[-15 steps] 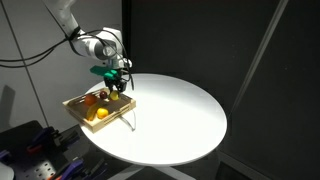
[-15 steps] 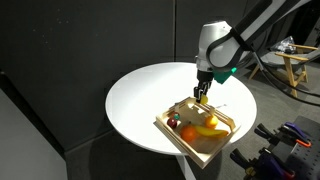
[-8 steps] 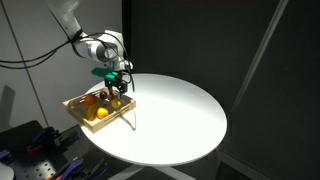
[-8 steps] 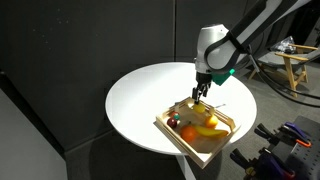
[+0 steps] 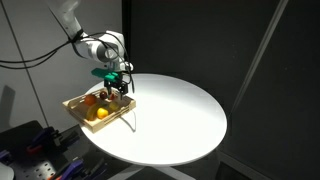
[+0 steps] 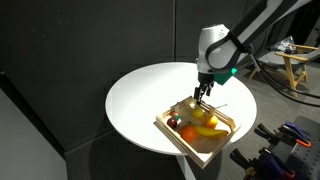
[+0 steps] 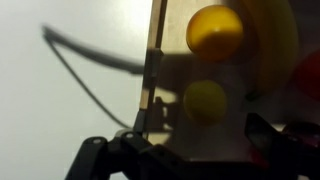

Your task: Pick up the yellow toy from the table and put it on the tray

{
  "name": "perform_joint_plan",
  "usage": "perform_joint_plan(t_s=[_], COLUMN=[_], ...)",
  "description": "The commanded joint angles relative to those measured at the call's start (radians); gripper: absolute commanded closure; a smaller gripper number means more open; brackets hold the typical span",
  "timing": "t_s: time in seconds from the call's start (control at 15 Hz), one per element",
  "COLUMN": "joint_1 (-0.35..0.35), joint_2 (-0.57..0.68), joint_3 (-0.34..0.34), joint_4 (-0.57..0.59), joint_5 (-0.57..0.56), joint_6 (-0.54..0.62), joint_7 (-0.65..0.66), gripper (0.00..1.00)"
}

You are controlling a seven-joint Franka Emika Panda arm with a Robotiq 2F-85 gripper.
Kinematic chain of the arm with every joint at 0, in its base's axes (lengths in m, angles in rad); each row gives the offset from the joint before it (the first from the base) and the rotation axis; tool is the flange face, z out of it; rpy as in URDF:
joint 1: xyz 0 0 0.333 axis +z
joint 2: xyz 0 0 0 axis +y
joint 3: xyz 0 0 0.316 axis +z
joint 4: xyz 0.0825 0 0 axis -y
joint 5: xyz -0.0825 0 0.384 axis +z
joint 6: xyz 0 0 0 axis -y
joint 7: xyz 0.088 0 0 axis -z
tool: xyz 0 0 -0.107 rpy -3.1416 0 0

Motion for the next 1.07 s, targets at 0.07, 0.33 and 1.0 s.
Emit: perform_joint_plan(t_s=[0.07,0.33,1.0], joint_1=[0.001,-0.004,-0.022], joint_2=[-0.086,-0.148,-0.33], joint_3=[-0.006,-0.004,-0.001], joint_4=[-0.042,-0.07,-0.167], joint_5=[-0.002,-0.001,0.012], joint_6=[-0.072,-0.132,-0.27], joint_7=[0.041,0.045,-0.014], gripper=[0.0,0.0,0.0])
